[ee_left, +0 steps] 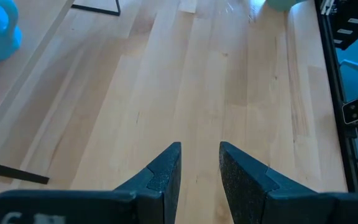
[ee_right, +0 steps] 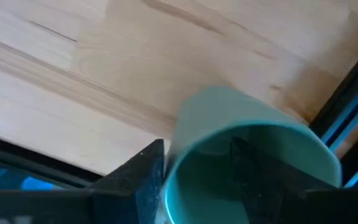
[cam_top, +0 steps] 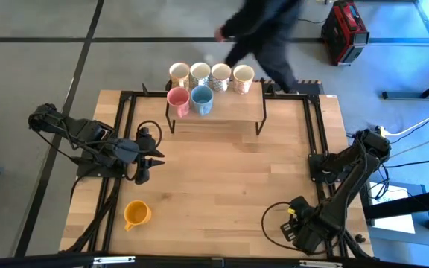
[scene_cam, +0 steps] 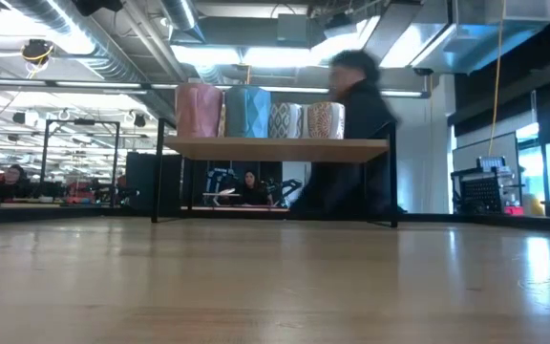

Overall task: Place coffee mugs
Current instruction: Put the green mug on the shelf

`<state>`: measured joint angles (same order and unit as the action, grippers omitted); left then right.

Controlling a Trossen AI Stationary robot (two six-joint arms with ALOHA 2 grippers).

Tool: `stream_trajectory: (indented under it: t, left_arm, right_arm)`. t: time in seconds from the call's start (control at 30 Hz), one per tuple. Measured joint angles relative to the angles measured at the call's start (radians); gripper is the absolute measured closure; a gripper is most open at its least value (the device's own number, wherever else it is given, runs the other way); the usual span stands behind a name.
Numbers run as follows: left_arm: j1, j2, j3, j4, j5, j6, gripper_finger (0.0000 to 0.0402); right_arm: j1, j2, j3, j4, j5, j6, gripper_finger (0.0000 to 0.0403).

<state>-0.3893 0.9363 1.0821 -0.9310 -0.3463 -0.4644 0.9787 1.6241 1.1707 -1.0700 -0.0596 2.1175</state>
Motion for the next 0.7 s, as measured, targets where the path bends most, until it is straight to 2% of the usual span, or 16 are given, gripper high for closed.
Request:
stream_trajectory:
  t: [0.27,0.4,0.53,0.7]
  left_arm:
    - [0.0,0.0,0.0,-0.004,0.0,0.004,0.0298]
    - [0.0,0.0,0.0,-0.004,0.0,0.004,0.0298]
    - [0.0,0.0,0.0,-0.004,0.0,0.004,0.0298]
    - [0.0,0.0,0.0,-0.007,0.0,0.004,0.0298]
  right_arm:
    - [-0.006,0.0,-0.052,0.098,0.005,-0.013,0.033]
    - [-0.014,0.0,-0.052,0.101,0.026,-0.084,0.0389]
    - [-0.055,0.0,-0.047,0.13,0.039,-0.221,0.0385]
    - [-0.154,0.001,0.01,0.149,0.165,-0.556,0.0396]
